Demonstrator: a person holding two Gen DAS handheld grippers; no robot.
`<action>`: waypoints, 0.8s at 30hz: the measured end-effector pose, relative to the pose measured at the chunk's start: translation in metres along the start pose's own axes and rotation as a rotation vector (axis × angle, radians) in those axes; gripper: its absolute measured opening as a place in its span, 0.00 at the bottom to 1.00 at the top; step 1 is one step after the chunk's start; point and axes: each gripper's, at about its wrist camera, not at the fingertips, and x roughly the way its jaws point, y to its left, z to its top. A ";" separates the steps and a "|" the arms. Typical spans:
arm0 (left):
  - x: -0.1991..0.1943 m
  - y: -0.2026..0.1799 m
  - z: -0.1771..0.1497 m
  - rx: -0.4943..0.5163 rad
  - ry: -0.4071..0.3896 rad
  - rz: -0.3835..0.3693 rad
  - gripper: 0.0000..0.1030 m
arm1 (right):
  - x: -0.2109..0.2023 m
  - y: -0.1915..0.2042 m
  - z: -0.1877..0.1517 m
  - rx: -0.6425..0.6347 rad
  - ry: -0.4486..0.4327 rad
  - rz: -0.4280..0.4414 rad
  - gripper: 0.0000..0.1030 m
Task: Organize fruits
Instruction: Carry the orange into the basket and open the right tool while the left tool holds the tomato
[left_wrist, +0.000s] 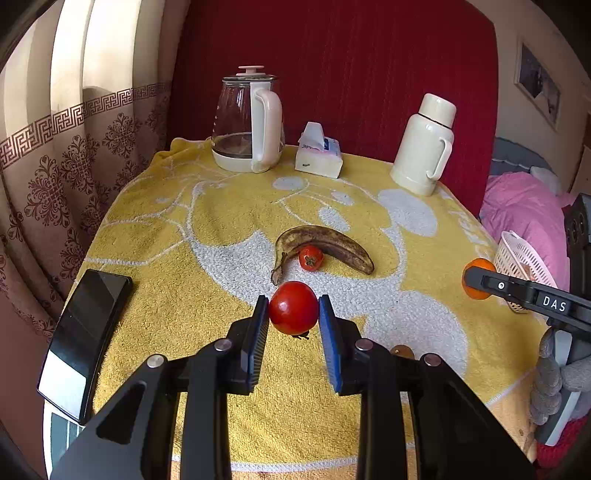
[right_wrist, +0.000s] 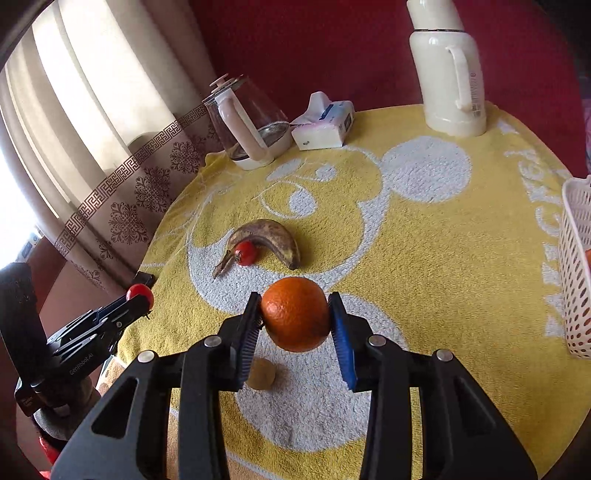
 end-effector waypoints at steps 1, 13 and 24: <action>0.000 -0.001 0.000 0.002 -0.001 -0.001 0.27 | -0.007 -0.007 0.000 0.012 -0.012 -0.006 0.37; 0.003 -0.013 -0.004 0.031 0.011 -0.016 0.27 | -0.094 -0.109 -0.004 0.196 -0.190 -0.149 0.37; 0.006 -0.018 -0.006 0.040 0.020 -0.019 0.27 | -0.132 -0.170 -0.009 0.337 -0.282 -0.231 0.38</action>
